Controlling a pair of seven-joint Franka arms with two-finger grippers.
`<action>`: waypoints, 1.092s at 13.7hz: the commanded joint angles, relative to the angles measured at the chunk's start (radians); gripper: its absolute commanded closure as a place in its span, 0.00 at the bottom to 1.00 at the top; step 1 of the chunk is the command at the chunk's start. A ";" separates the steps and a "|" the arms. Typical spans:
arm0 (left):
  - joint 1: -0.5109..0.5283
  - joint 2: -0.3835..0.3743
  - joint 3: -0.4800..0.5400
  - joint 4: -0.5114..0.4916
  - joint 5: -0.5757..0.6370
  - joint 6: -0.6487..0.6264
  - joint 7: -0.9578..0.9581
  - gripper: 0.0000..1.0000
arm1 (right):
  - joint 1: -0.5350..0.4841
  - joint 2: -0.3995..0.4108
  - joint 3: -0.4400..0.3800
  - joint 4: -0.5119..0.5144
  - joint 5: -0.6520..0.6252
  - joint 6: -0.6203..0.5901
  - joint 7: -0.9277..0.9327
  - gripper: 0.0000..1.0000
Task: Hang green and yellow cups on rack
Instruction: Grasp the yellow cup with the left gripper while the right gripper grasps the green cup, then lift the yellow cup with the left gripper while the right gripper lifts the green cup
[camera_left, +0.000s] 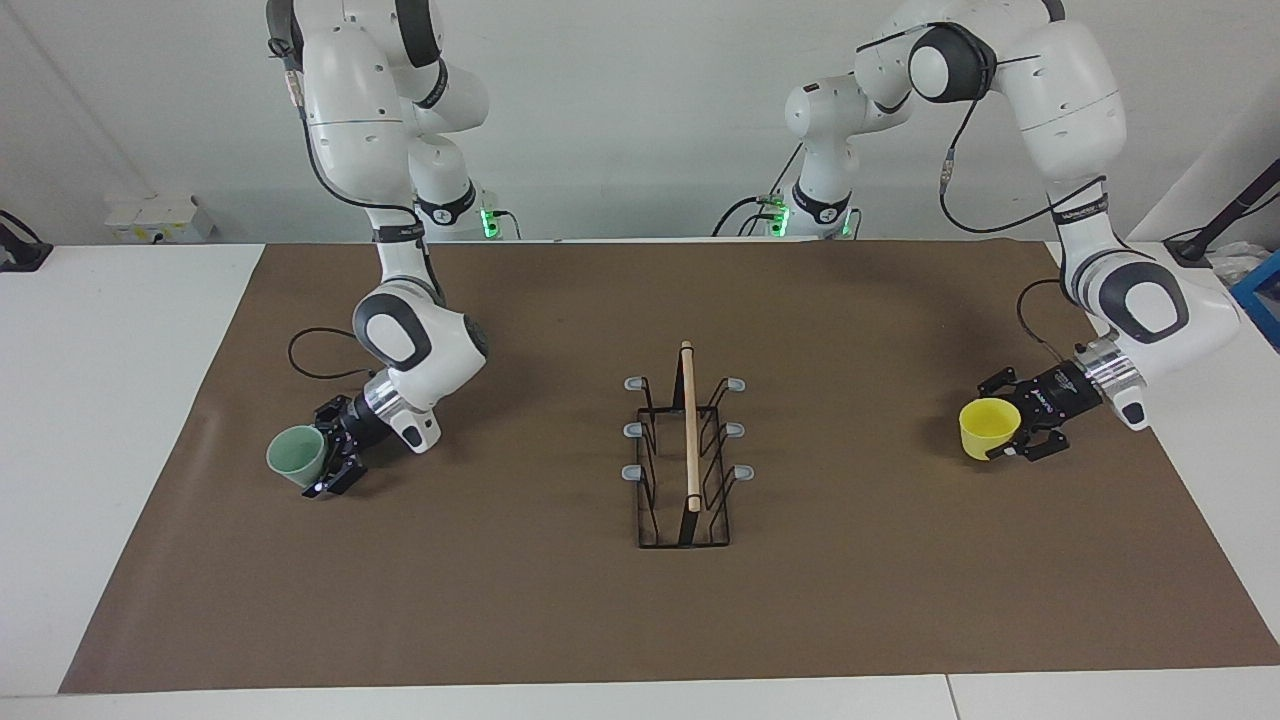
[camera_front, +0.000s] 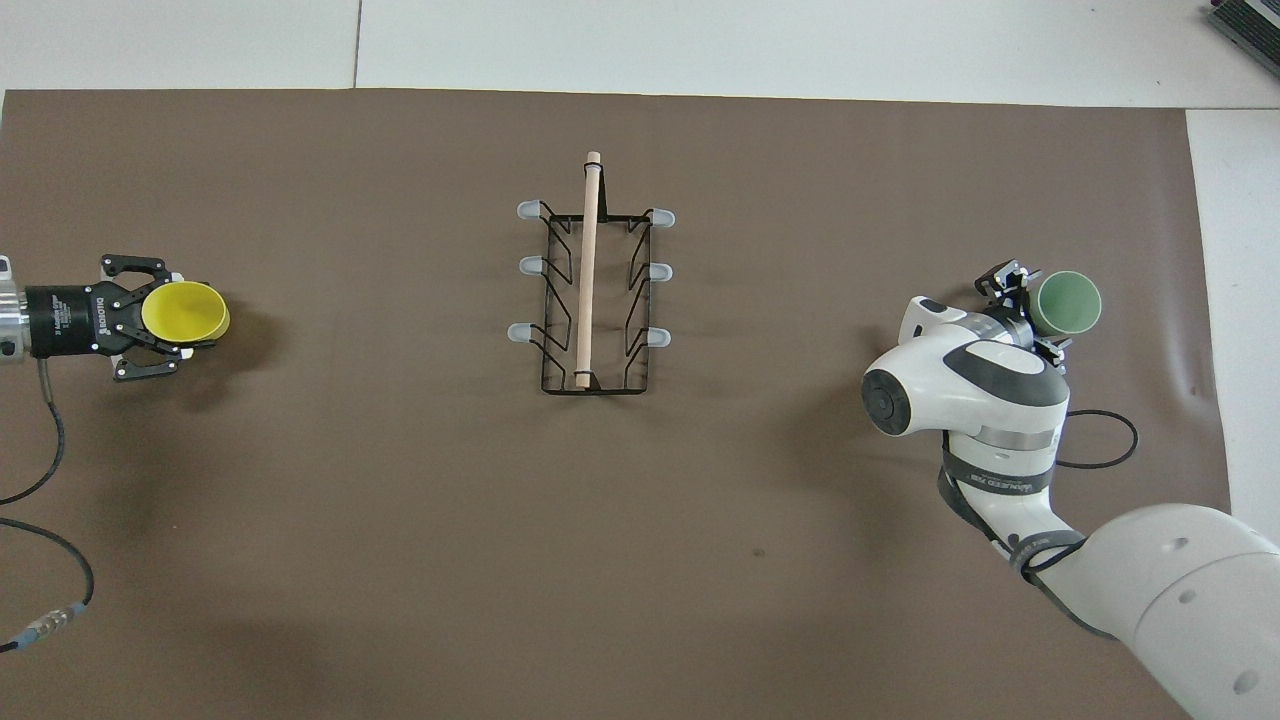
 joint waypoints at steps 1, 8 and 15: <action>-0.024 -0.049 0.009 0.015 -0.001 0.026 0.005 1.00 | -0.020 -0.018 0.007 -0.024 -0.045 0.024 0.022 0.22; -0.047 -0.176 0.004 0.049 0.126 0.026 -0.003 1.00 | -0.017 -0.016 0.007 -0.021 -0.045 0.026 0.016 0.71; -0.093 -0.340 -0.081 0.049 0.374 0.032 -0.026 1.00 | -0.011 -0.056 0.015 0.007 0.121 0.070 -0.094 0.71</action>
